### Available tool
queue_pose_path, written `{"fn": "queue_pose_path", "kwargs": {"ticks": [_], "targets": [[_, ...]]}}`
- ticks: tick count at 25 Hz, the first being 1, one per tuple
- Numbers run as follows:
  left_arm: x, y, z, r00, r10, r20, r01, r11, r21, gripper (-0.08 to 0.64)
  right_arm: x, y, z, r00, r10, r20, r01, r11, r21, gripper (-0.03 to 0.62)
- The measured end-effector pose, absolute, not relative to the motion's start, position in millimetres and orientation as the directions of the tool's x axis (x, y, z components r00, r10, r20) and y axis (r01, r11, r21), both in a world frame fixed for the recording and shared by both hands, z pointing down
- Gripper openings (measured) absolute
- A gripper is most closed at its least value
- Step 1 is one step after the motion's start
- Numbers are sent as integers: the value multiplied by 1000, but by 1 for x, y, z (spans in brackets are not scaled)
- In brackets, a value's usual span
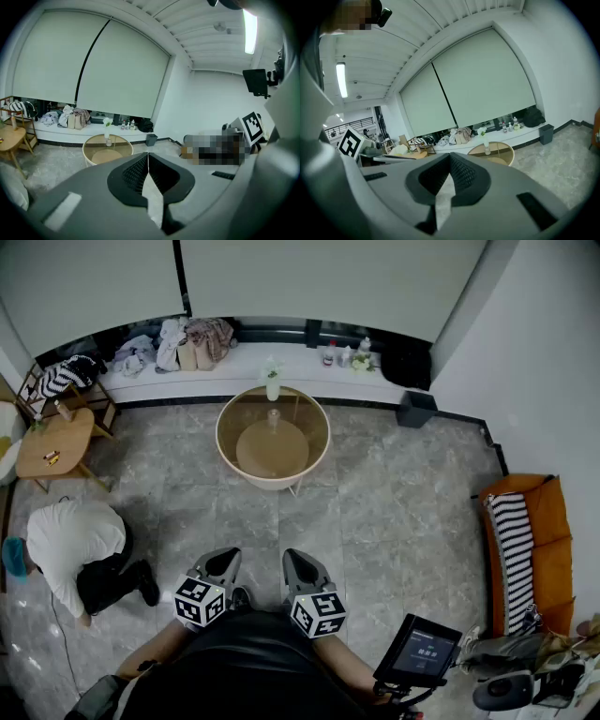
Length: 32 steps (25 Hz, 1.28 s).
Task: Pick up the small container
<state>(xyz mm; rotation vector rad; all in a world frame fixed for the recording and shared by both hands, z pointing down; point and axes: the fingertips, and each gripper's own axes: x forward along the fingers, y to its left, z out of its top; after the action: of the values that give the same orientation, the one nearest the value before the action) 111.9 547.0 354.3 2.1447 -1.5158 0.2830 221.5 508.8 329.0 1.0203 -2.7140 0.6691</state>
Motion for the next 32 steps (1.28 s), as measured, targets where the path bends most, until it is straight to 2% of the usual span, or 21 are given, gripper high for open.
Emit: {"fn": "queue_pose_path", "kwargs": {"ticks": [19,32], "targets": [[72,550,353,376,-833,406,-916,-267,301,2,184,508,324,-737,-606,299,-676,652,-345,6],[16,561,381,380,-819,429,-908,-241,344,2,147,522,354,-699,-604,382,-715,601,-357,6]]}}
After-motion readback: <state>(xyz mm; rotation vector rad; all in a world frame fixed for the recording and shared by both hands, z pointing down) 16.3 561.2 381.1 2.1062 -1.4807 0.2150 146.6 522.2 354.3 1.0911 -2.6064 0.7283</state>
